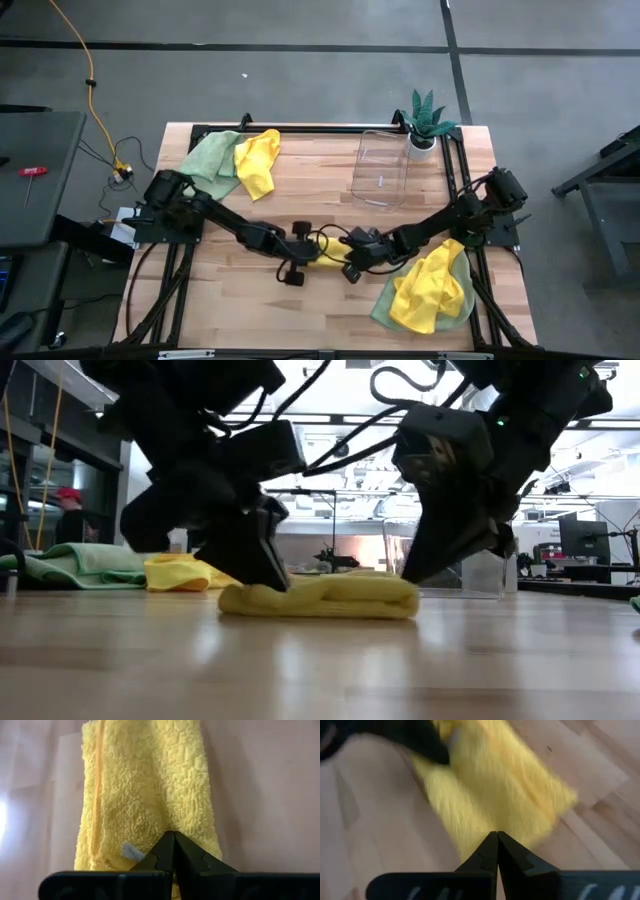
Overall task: Fold microfiber towels
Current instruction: Fold the middle yellow microfiber towel
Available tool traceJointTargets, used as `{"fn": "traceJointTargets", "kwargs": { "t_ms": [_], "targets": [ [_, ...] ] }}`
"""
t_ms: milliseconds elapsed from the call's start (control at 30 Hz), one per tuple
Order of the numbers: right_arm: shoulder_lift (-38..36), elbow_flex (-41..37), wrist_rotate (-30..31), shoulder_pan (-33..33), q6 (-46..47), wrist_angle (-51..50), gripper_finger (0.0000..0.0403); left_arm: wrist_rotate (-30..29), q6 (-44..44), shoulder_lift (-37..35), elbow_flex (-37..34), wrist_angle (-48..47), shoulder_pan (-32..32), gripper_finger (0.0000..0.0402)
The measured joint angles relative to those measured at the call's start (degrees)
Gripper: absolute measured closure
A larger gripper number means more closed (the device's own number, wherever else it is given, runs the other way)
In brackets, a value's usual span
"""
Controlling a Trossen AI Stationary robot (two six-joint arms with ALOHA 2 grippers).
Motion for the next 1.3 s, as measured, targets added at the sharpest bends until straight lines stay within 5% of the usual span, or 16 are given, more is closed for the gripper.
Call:
{"fn": "traceJointTargets", "kwargs": {
  "t_ms": [500,633,833,1133,1300],
  "targets": [
    [-2.9,0.0,-1.6,0.3,-1.1,-2.9,0.0403,-7.7,11.2,-16.7,-0.2,-15.9,0.4,0.0401],
    [-4.7,0.0,-1.4,0.5,1.2,-2.4,0.0403,-9.5,5.7,-24.4,-3.4,-19.3,2.2,0.0401],
    [-4.5,0.0,-1.7,-0.9,11.4,-1.7,0.0397,-9.3,-11.2,-39.3,-17.5,-10.8,4.1,0.0401],
    [-4.5,0.2,-13.8,-9.6,6.2,9.5,0.0270,-9.3,-28.4,-52.0,-30.3,-2.7,0.0,0.0401],
    [-3.7,4.6,-18.3,-14.3,-6.1,2.2,0.0218,-9.6,-30.1,-52.1,-30.6,-2.4,-2.4,0.0401]
  ]
}}
